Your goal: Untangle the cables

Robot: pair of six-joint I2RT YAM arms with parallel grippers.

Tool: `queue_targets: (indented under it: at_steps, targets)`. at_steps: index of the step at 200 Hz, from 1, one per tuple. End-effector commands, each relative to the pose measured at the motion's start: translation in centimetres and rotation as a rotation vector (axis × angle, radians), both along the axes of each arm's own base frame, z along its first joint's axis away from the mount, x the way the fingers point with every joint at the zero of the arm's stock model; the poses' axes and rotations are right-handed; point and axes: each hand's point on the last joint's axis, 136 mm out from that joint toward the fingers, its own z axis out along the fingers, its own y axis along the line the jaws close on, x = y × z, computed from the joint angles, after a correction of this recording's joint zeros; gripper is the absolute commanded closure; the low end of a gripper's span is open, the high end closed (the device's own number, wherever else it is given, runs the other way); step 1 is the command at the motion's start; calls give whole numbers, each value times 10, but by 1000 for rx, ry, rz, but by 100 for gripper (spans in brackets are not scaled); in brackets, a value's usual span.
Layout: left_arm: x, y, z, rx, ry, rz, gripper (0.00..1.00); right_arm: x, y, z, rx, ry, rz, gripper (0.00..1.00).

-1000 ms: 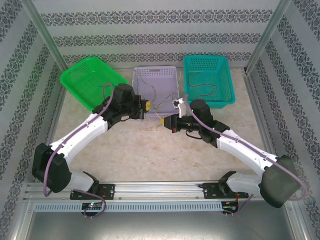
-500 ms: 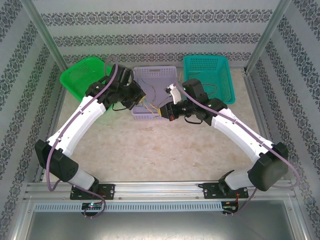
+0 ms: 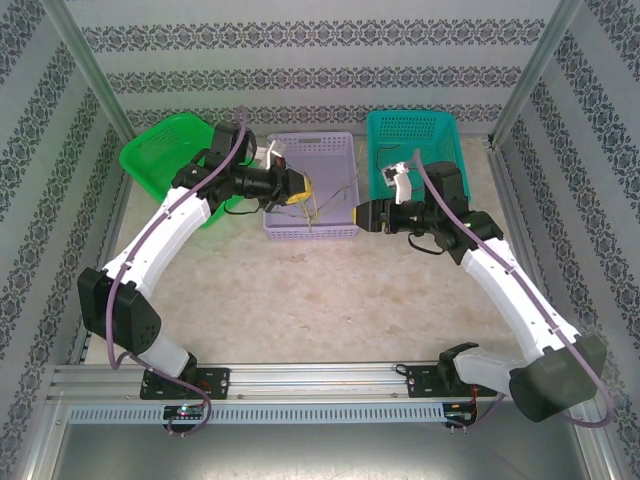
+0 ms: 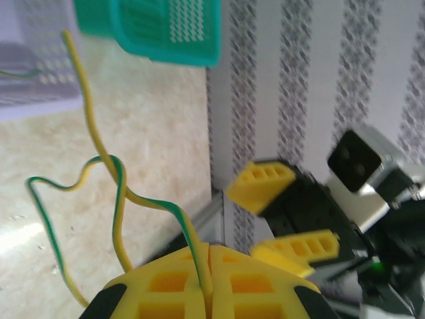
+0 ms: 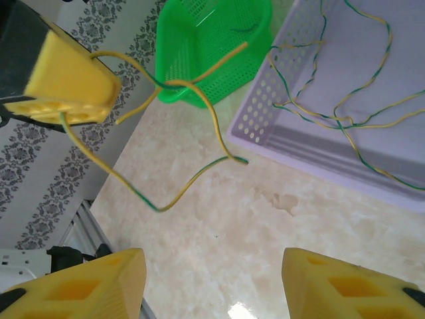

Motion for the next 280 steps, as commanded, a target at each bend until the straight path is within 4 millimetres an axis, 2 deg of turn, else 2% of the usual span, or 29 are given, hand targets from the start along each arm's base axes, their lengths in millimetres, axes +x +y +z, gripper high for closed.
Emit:
queue_targets:
  at_steps: [1, 19, 39, 92, 122, 149, 174, 204, 209, 213, 222, 224, 245, 280]
  targets:
    - [-20, -17, 32, -129, -97, -205, 100, 6, 18, 2, -23, -110, 94, 43]
    - [-24, -20, 36, -143, -90, -244, 100, 1, 35, -8, -96, -211, 172, 42]
    - [-25, -21, 37, -140, -86, -265, 100, 5, 45, -18, -163, -310, 180, 40]
    - [-28, -27, 34, -143, -67, -289, 100, 41, 46, -28, -233, -330, 57, 42]
    - [-28, -28, 33, -143, -66, -293, 100, 51, 52, -27, -229, -322, 54, 51]
    - [-30, -29, 29, -140, -57, -299, 100, 57, 56, -25, -197, -291, 42, 67]
    - [-31, -28, 25, -132, -48, -299, 100, 57, 59, -20, -156, -282, 32, 67]
    - [-30, -28, 20, -124, -42, -296, 100, 54, 62, -12, -124, -288, 31, 62]
    - [-30, -29, 22, -126, -47, -297, 100, 54, 62, -12, -123, -285, 30, 66]
    - [-29, -28, 21, -126, -45, -295, 100, 54, 62, -12, -121, -279, 31, 73]
    - [-28, -29, 23, -126, -53, -292, 100, 55, 62, -13, -117, -266, 32, 97]
    - [-27, -29, 22, -125, -53, -291, 100, 55, 62, -13, -117, -264, 31, 100]
    - [-23, -27, 23, -94, -75, -266, 100, 60, 51, -17, -98, -214, -22, 100]
    - [0, -11, 30, 16, -191, -116, 100, 74, 3, -29, 50, 46, -222, 100]
